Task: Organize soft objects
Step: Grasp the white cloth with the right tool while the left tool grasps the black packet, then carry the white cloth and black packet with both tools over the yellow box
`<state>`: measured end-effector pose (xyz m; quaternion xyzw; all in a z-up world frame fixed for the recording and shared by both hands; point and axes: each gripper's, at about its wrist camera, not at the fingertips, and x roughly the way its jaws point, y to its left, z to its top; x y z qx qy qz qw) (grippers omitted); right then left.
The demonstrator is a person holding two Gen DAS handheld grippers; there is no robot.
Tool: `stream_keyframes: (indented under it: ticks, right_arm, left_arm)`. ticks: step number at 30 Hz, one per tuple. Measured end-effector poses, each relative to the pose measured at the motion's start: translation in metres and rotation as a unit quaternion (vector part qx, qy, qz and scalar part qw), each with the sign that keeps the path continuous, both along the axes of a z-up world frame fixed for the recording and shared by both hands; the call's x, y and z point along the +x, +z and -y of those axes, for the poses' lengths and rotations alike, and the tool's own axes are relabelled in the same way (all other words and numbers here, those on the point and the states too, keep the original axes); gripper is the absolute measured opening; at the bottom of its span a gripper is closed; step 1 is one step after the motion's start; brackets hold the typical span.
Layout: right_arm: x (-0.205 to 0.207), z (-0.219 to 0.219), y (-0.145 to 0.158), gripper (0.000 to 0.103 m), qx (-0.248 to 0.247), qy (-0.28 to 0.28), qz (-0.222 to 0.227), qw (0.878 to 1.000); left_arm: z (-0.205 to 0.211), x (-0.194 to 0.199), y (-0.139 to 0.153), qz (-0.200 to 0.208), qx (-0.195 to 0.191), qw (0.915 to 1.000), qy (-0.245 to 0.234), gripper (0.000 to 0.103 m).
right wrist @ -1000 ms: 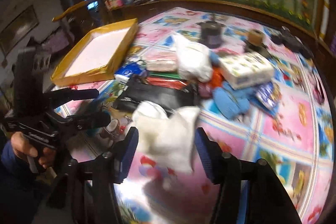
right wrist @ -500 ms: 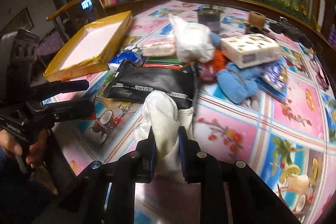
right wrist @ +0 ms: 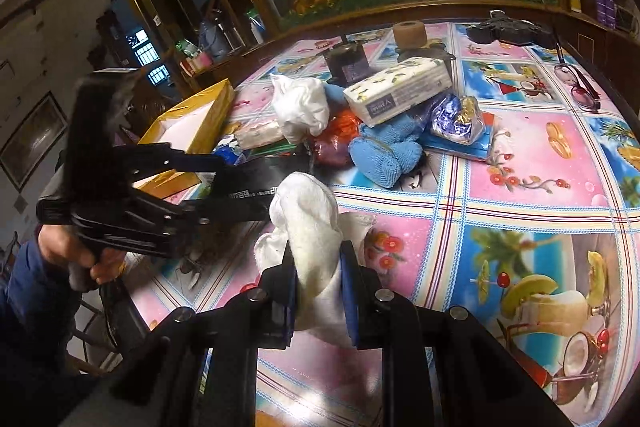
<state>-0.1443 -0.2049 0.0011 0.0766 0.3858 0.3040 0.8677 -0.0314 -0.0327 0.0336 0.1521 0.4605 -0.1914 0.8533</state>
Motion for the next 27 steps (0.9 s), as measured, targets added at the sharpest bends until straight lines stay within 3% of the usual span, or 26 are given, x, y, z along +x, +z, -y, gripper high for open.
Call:
stream_keyframes:
  ticks: [8,9,10,12,13,19,27]
  right_arm:
    - [-0.002,0.001,0.000,0.021,0.007,-0.002,0.000,1.000]
    - [-0.002,0.001,0.000,0.021,0.008,-0.003,-0.001,1.000]
    - [-0.002,0.001,0.000,0.021,0.009,-0.004,-0.002,1.000]
    - [-0.001,0.002,0.000,0.021,0.009,-0.007,-0.004,1.000]
    - [0.000,0.002,-0.001,0.021,0.009,-0.007,-0.004,1.000]
    - [-0.001,0.000,-0.001,0.021,0.005,-0.005,-0.006,1.000]
    - [0.004,-0.003,-0.002,0.021,-0.002,-0.012,-0.014,1.000]
  left_arm:
    - [0.017,0.014,-0.017,0.000,0.021,0.9997,-0.013,0.078]
    - [0.016,0.013,-0.017,0.002,0.016,0.9999,-0.005,0.074]
    - [0.014,0.012,-0.017,0.004,0.008,0.9999,0.007,0.057]
    - [0.007,0.006,-0.012,0.002,-0.024,0.9992,0.032,0.035]
    - [0.005,0.001,-0.010,-0.001,-0.041,0.9983,0.041,0.032]
    - [-0.015,-0.047,0.004,-0.005,-0.157,0.9859,0.057,0.033]
    - [-0.066,-0.072,0.041,0.066,-0.185,0.9745,0.109,0.033]
